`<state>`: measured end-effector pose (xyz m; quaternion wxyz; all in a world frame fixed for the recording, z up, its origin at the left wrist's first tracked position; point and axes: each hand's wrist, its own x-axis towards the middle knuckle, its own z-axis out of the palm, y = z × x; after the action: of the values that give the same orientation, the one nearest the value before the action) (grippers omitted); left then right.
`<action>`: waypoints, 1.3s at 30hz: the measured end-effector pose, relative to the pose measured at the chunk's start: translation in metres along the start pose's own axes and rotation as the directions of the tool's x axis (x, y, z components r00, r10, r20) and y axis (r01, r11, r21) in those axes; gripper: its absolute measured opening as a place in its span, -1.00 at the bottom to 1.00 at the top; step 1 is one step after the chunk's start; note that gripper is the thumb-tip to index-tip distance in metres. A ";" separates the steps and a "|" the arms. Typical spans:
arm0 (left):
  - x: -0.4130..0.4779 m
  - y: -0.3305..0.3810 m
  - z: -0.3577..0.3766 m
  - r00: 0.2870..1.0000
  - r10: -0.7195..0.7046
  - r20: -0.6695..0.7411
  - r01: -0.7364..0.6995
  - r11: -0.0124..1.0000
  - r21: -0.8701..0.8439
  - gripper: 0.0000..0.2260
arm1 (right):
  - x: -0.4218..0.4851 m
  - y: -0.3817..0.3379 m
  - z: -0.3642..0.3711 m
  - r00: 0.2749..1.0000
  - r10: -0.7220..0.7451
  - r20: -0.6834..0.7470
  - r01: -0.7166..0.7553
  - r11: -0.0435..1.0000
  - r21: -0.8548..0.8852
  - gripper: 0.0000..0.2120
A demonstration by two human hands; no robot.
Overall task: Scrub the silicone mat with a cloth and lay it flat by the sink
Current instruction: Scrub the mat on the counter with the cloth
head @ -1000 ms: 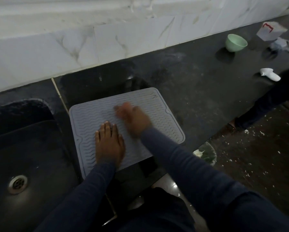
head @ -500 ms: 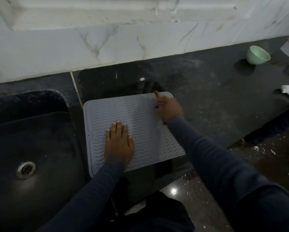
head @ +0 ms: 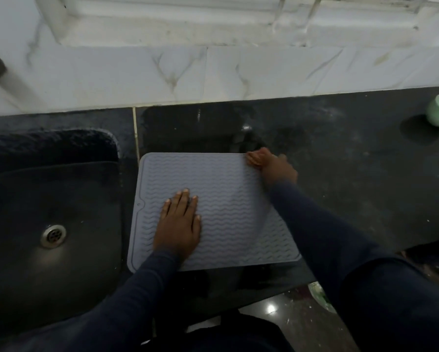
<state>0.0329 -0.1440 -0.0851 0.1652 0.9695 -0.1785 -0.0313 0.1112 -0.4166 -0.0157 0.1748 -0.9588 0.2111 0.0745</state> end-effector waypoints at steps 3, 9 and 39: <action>-0.001 0.000 -0.001 1.000 -0.005 -0.005 0.005 1.000 0.000 -0.48 | 0.014 0.017 -0.013 0.977 0.212 -0.033 -0.214 0.973 -0.091 -0.58; -0.001 0.001 0.000 1.000 -0.003 -0.013 0.003 1.000 0.011 -0.47 | -0.108 -0.051 0.020 0.944 -0.321 0.081 0.318 0.947 0.052 -0.70; -0.004 0.000 0.002 0.998 -0.001 -0.055 -0.001 0.999 -0.040 -0.44 | -0.126 0.055 0.036 0.946 -0.323 0.029 0.324 0.943 -0.080 -0.46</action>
<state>0.0292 -0.1438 -0.0868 0.1897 0.9664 -0.1731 -0.0080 -0.0281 -0.4031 -0.0386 0.1458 -0.9864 0.0463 0.0609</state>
